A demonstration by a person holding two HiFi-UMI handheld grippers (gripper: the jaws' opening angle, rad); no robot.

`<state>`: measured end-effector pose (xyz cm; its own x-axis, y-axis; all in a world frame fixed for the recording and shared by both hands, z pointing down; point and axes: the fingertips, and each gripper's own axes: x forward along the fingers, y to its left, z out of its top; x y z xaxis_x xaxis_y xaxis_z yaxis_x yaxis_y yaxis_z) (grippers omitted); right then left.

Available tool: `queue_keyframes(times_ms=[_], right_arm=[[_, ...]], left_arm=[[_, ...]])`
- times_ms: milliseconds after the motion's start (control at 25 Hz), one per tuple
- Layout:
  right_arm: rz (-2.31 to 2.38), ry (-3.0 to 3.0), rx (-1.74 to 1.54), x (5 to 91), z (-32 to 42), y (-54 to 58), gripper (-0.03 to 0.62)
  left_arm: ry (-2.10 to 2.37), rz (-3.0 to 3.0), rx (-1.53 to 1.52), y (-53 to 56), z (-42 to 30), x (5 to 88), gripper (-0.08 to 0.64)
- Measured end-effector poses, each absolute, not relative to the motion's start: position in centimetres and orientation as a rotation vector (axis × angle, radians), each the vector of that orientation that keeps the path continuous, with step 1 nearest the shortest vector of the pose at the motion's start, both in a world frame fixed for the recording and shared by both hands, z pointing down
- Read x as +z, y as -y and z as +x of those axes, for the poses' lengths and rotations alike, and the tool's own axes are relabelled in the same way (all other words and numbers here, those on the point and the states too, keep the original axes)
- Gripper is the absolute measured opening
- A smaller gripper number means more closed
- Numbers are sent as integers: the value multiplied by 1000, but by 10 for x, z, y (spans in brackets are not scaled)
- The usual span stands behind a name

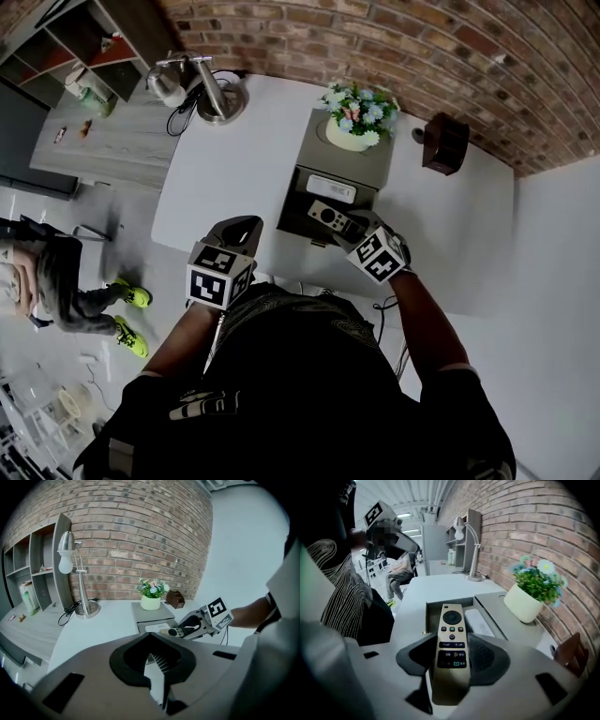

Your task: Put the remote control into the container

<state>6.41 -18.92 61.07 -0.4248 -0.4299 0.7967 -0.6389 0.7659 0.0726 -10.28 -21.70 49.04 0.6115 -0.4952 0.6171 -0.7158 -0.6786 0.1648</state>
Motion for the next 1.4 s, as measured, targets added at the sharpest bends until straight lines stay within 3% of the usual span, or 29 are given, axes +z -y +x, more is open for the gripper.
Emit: queue_keyframes(times_ms=[480, 920, 1160, 1400], right_arm=[[463, 1972, 220, 656, 21, 197, 209], [318, 1885, 272, 663, 21, 196, 209], [362, 1920, 278, 651, 18, 205, 209], [703, 2089, 374, 606, 11, 217, 207]], left_arm=[[1144, 2342, 732, 217, -177, 493, 5], [1140, 2342, 689, 220, -188, 495, 5], [1098, 2376, 693, 226, -187, 491, 5], [1031, 2446, 665, 231, -179, 484, 5]])
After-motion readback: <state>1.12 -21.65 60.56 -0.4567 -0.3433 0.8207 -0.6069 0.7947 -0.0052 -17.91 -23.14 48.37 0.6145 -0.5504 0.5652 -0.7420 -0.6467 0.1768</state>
